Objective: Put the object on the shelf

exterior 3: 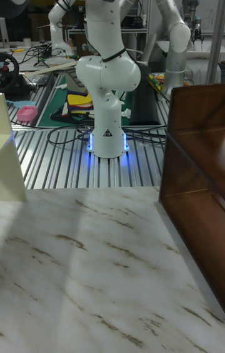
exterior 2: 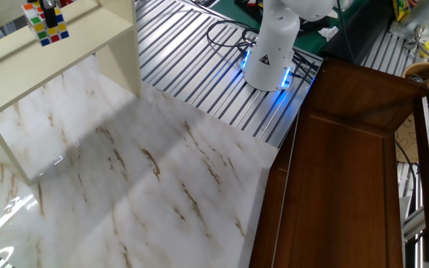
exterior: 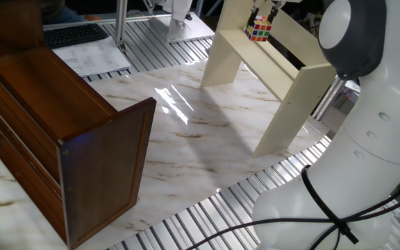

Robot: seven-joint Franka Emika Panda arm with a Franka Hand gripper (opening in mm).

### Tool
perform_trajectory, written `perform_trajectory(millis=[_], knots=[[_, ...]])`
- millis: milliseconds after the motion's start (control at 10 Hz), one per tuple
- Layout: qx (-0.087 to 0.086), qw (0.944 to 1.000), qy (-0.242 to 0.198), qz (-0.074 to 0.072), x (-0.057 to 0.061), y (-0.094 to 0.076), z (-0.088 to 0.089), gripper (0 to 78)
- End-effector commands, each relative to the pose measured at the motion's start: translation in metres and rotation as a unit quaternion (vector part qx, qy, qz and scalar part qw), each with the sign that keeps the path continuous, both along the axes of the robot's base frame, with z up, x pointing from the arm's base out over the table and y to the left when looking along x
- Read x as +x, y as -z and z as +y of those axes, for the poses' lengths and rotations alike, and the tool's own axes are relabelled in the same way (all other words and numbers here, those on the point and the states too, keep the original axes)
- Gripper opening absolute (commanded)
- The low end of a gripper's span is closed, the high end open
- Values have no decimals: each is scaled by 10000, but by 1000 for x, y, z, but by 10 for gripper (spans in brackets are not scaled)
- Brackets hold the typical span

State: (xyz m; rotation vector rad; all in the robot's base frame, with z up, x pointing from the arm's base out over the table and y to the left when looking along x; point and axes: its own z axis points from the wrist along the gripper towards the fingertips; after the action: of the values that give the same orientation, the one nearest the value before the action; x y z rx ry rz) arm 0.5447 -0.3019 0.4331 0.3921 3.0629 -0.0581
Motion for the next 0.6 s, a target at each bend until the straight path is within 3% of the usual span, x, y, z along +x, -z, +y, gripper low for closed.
perform_trajectory(millis=[100,400,600], knots=[[55,10000,80,-13,0,-2,-1,15],[50,9999,135,-6,0,-2,-1,15],[47,9984,559,24,0,-2,-1,15]])
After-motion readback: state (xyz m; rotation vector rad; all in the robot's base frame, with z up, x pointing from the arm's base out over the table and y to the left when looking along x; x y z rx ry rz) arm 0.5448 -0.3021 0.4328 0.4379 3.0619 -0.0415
